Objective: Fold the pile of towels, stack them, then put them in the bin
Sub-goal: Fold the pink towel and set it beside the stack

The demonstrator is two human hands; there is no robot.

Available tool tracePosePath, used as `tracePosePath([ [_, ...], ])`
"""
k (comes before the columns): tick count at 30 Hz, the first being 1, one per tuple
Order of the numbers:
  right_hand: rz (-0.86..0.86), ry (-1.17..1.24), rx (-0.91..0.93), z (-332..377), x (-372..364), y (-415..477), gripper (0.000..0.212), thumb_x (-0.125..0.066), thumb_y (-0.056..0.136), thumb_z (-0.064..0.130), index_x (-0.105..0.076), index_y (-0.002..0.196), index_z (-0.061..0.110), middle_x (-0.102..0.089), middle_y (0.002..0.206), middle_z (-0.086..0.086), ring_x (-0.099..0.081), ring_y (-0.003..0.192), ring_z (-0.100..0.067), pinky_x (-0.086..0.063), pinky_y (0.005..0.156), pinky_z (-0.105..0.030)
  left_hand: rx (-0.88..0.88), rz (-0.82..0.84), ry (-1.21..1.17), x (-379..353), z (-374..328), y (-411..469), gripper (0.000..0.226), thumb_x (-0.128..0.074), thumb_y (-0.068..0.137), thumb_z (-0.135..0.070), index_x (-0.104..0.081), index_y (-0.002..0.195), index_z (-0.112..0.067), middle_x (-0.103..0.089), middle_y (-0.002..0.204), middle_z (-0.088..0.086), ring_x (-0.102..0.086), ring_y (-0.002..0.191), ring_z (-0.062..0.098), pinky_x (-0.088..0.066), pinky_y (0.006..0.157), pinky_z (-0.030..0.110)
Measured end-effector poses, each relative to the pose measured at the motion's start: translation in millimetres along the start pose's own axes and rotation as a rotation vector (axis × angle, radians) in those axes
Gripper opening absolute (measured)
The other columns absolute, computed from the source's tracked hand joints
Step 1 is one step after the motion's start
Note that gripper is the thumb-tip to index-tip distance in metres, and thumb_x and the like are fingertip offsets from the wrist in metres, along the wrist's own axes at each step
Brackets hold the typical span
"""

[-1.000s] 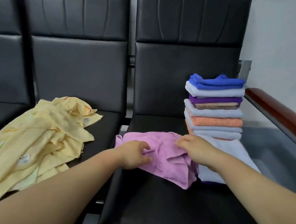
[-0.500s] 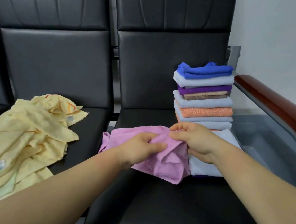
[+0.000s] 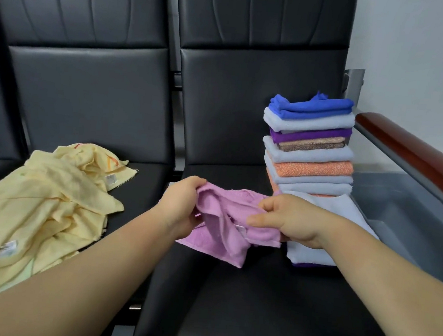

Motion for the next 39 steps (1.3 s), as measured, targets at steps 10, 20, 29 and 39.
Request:
tracePosePath([
  [10,-0.093,0.382,0.012,5,19,-5,0.012,-0.063,0.102,0.019,-0.068,0.092,0.014,-0.068,0.079,-0.003,-0.062,0.071,-0.014,-0.052,0.067,-0.029,-0.164,0.075,0.556,4,-7,5,0.013,-0.062,0.083,-0.017,-0.071,0.083,-0.026,-0.066,0.082,-0.003,-0.057,0.080,0.019,-0.044,0.069,0.029],
  [20,-0.120,0.548,0.118,28,20,-9,0.041,-0.067,0.093,0.032,-0.070,0.120,0.002,-0.073,0.110,-0.022,-0.068,0.102,-0.034,-0.048,0.106,-0.058,-0.166,0.597,0.488,-54,5,-33,0.046,-0.075,0.091,-0.032,-0.065,0.107,0.009,-0.070,0.113,0.026,-0.069,0.105,0.035,-0.055,0.099,0.045],
  [29,0.059,0.262,0.065,7,-16,-1,0.028,-0.082,0.088,0.022,-0.069,0.113,0.017,-0.075,0.102,-0.005,-0.069,0.098,-0.016,-0.054,0.098,-0.032,-0.148,0.602,0.050,-55,-27,-41,0.064,-0.057,0.095,-0.030,-0.047,0.130,0.023,-0.057,0.126,0.043,-0.058,0.121,0.050,-0.040,0.113,0.057],
  [39,-0.222,-0.070,0.177,13,5,8,0.031,-0.079,0.089,0.036,-0.069,0.093,0.007,-0.066,0.080,0.005,-0.061,0.079,-0.012,-0.053,0.079,-0.036,-0.182,0.085,-0.025,0,-41,-17,0.021,-0.062,0.087,-0.017,-0.070,0.078,-0.001,-0.071,0.077,0.012,-0.070,0.079,0.023,-0.055,0.083,0.036],
])
Point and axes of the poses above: each hand's wrist, its own y-axis towards the middle knuckle, its own x-axis out of the back of the hand, z = x × y, the point moved 9 cm from there along y, towards the middle knuckle
